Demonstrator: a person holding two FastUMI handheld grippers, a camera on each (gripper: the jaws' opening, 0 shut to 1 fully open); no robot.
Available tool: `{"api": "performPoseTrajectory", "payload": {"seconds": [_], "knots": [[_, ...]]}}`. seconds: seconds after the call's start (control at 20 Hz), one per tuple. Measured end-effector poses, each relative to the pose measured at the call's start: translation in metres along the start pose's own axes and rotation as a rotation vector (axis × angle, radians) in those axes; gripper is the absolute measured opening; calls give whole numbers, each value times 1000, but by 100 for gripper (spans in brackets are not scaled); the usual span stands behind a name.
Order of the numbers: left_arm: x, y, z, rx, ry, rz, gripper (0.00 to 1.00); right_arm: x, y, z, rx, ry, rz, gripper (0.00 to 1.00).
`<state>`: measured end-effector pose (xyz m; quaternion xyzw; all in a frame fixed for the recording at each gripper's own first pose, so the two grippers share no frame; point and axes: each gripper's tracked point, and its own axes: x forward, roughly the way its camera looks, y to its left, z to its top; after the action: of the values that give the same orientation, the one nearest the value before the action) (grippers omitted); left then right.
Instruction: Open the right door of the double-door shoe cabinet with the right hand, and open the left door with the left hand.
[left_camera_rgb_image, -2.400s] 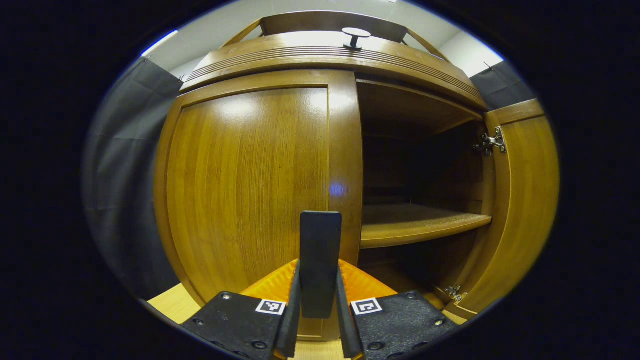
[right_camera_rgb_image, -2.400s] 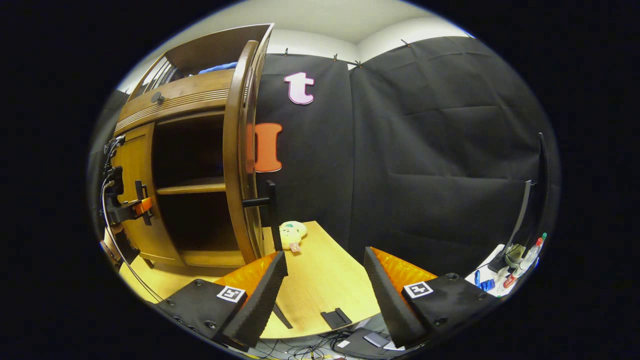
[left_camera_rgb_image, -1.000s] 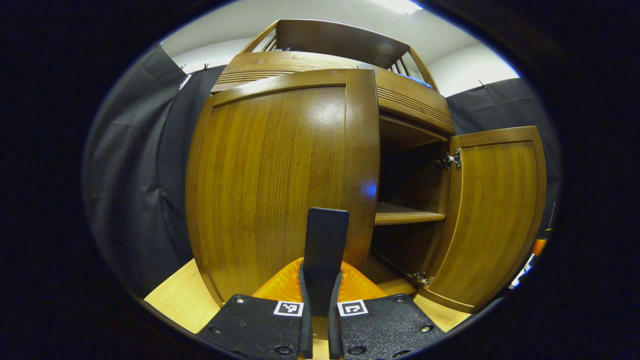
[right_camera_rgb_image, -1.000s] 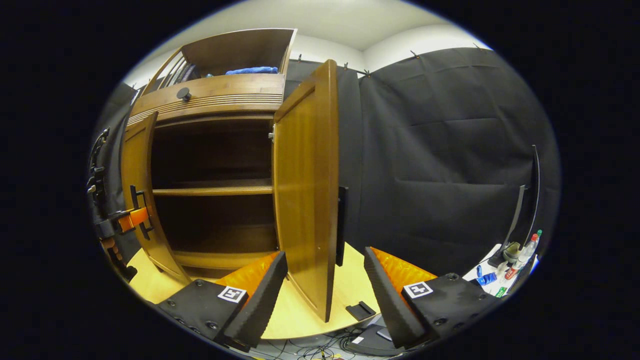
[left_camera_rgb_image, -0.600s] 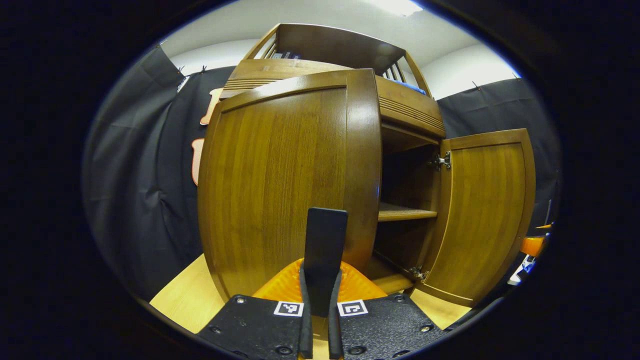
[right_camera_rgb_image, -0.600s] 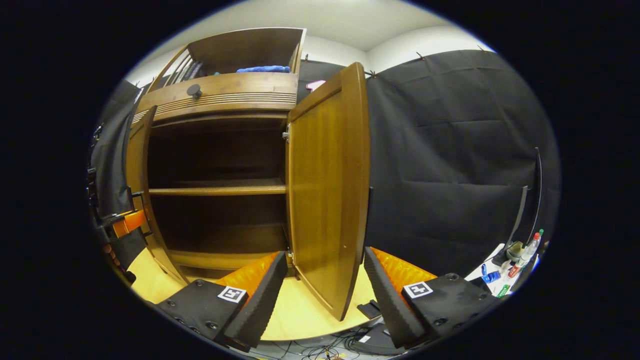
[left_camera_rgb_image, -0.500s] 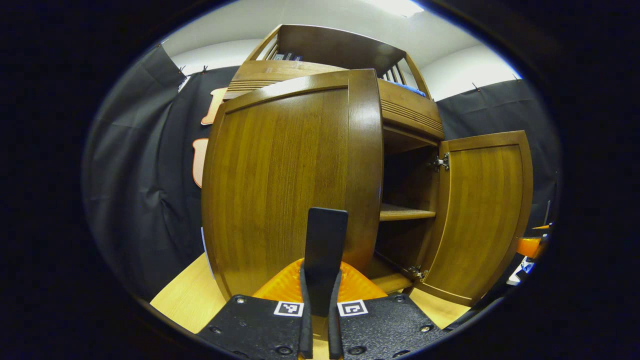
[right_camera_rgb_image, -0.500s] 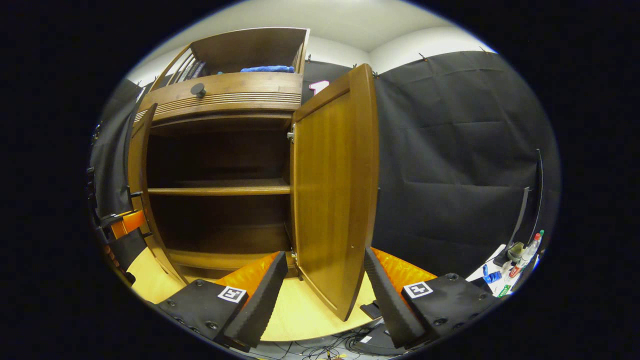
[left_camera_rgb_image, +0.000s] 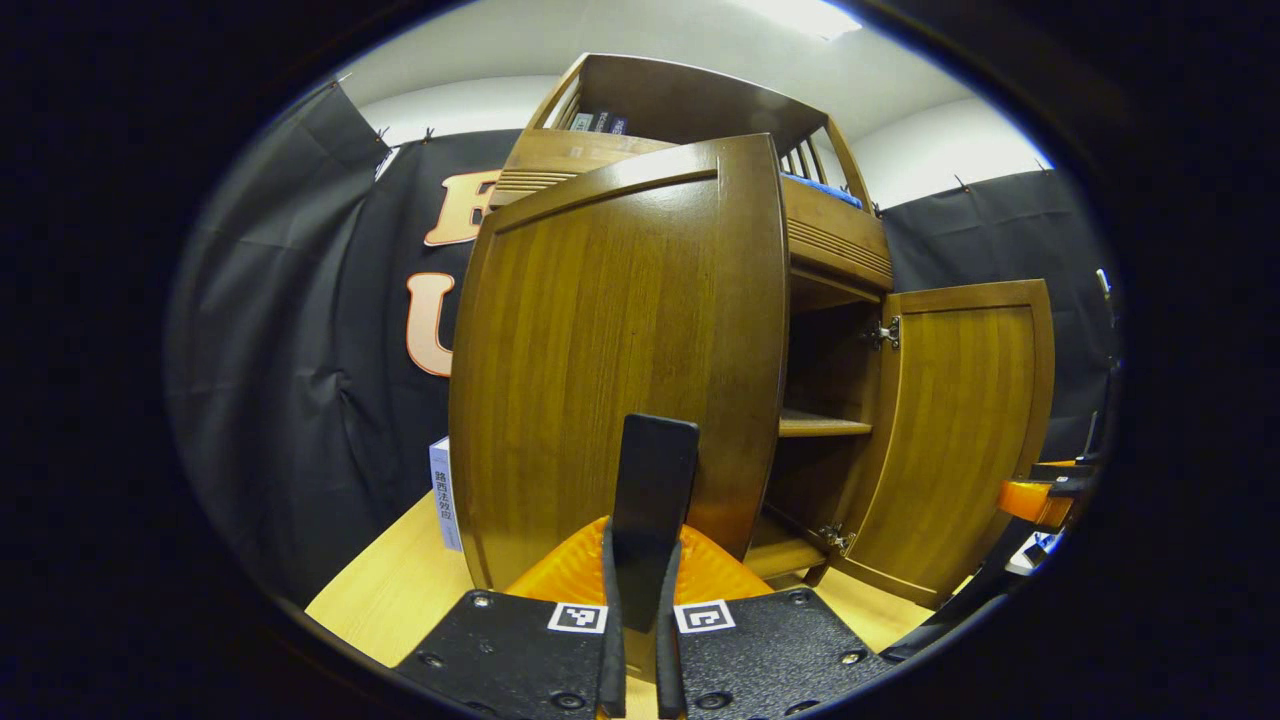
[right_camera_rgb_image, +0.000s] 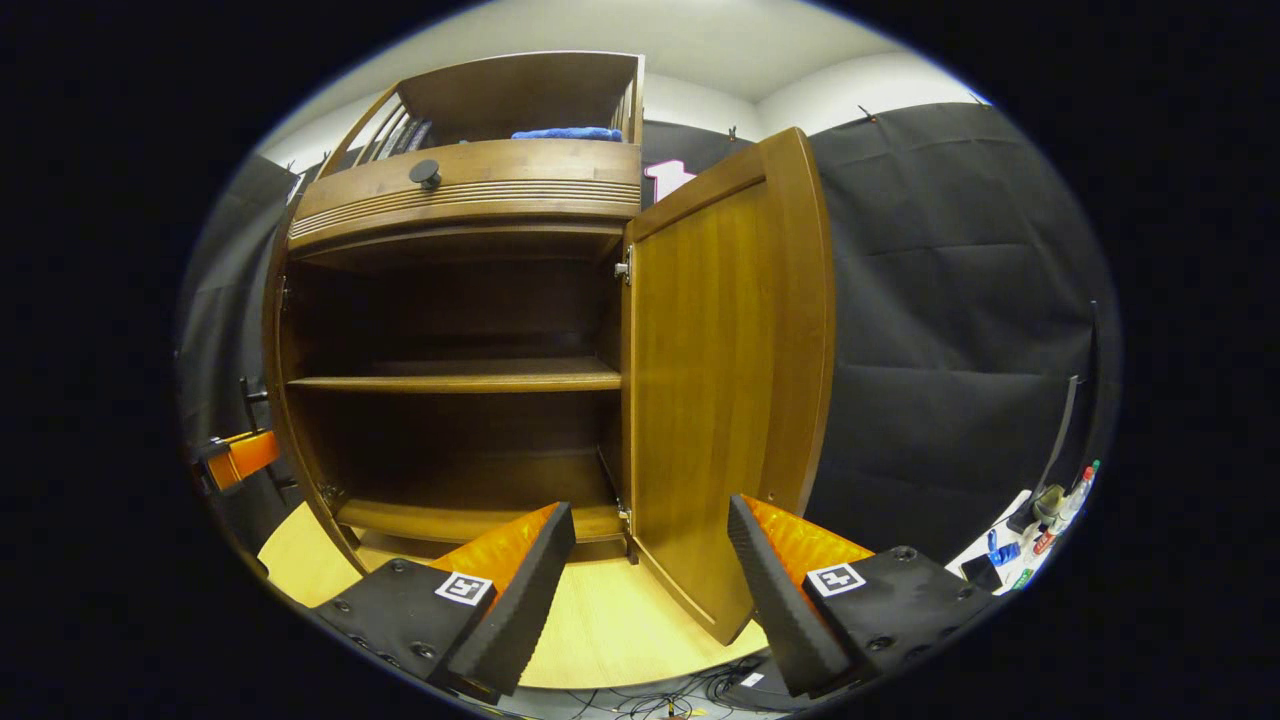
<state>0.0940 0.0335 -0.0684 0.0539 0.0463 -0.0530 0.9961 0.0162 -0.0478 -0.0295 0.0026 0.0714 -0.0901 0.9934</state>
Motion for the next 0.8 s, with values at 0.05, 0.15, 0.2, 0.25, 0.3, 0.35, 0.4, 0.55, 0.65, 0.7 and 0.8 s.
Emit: {"api": "performPoseTrajectory", "payload": {"seconds": [0.05,0.15,0.2,0.25,0.3,0.35,0.4,0.55,0.65,0.7,0.8], "knots": [[0,1,0,-1,6,3,12,0,1,-1,0,4,5,92],[-2,2,1,-2,14,11,12,2,4,-3,1,10,17,92],[-3,3,1,-1,16,17,12,2,7,-3,1,12,24,92],[-5,5,1,0,16,26,12,3,10,-3,0,13,30,92],[-5,7,2,0,17,34,12,5,13,-4,-1,13,38,92],[-6,7,2,0,18,40,11,4,16,-5,-3,14,46,92],[-6,8,2,2,20,44,12,4,19,-5,-4,15,54,92],[-11,12,3,7,19,57,8,6,27,-8,-6,22,75,92],[-14,17,2,6,15,70,8,7,32,-8,-5,23,86,92],[-16,20,2,-8,12,82,8,8,34,-8,-5,23,92,92],[-24,29,0,-20,10,95,8,8,39,-8,-8,23,104,92]]}}
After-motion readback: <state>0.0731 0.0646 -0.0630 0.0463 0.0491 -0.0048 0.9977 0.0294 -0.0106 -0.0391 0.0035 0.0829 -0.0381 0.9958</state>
